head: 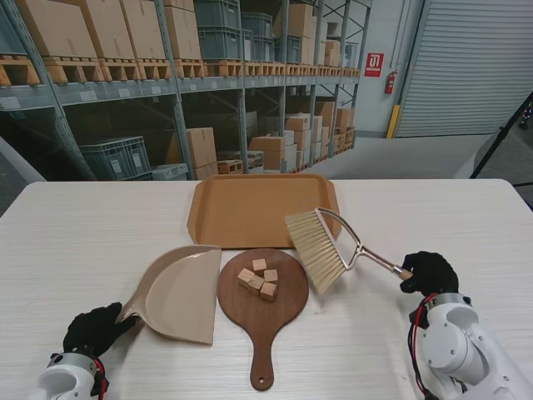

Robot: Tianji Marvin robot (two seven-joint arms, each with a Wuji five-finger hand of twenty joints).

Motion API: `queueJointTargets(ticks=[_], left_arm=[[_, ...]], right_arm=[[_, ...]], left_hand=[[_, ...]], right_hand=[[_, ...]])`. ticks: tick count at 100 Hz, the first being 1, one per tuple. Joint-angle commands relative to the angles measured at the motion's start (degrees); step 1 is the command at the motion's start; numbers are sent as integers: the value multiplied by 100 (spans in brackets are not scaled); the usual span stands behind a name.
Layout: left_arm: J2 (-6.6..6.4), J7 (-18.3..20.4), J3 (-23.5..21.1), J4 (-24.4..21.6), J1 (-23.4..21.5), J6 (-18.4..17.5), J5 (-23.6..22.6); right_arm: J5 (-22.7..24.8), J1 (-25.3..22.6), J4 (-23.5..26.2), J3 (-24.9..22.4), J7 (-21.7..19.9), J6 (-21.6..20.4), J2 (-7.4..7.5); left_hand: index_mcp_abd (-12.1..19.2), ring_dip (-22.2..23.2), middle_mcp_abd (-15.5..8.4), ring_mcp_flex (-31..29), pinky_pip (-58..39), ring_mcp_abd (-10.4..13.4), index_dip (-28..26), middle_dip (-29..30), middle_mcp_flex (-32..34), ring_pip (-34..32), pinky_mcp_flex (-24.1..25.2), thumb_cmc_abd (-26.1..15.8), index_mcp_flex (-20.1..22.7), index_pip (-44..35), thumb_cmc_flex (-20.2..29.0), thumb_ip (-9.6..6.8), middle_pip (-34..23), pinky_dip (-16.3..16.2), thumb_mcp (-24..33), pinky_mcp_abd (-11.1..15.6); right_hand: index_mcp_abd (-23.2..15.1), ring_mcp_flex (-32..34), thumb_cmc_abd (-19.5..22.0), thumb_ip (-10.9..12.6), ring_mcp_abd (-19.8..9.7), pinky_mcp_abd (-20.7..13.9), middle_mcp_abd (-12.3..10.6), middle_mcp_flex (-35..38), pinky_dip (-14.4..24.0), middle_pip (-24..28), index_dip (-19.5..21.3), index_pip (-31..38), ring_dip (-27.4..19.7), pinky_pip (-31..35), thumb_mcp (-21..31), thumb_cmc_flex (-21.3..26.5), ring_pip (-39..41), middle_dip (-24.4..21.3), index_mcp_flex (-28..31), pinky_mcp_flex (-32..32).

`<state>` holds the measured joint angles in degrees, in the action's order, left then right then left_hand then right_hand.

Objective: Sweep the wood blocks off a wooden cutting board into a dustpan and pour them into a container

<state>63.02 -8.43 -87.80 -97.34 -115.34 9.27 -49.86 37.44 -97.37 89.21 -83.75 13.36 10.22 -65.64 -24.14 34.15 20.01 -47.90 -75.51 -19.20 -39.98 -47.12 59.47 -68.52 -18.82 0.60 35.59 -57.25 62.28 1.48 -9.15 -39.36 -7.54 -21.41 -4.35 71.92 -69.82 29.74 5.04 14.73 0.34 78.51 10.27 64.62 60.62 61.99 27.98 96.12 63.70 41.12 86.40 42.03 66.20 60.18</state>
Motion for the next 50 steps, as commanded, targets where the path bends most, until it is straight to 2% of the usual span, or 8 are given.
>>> queueJointTargets(ticks=[1, 27, 50], left_arm=[[23, 158, 78, 21, -33, 47, -2], [2, 232, 146, -34, -69, 61, -82], [2, 240, 129, -68, -119, 59, -98]], right_arm=[[48, -9, -57, 53, -93, -66, 19], [384, 88, -227, 240, -111, -253, 87], [292, 226, -286, 467, -183, -190, 84]], left_hand=[[242, 23, -1830, -393, -159, 1463, 94, 278, 377, 2, -58, -577, 503, -119, 705, -30, -6924, -134, 602, 123], [254, 14, -1849, -400, -163, 1466, 99, 290, 395, 13, -66, -575, 514, -109, 698, -32, -6894, -132, 606, 121], [263, 11, -1850, -401, -164, 1466, 105, 289, 396, 15, -66, -549, 530, -96, 688, -33, -6891, -130, 605, 121]], right_hand=[[-1065, 219, 524, -17, -235, 92, -133, 438, 90, 251, 72, 869, -94, 682, 2625, 843, 95, 115, 940, 63], [-1074, 222, 511, -23, -250, 91, -146, 441, 84, 224, 82, 847, -116, 669, 2625, 835, 47, 122, 940, 56], [-1077, 223, 507, -13, -255, 91, -148, 443, 77, 221, 88, 838, -109, 665, 2625, 837, 46, 127, 940, 55]])
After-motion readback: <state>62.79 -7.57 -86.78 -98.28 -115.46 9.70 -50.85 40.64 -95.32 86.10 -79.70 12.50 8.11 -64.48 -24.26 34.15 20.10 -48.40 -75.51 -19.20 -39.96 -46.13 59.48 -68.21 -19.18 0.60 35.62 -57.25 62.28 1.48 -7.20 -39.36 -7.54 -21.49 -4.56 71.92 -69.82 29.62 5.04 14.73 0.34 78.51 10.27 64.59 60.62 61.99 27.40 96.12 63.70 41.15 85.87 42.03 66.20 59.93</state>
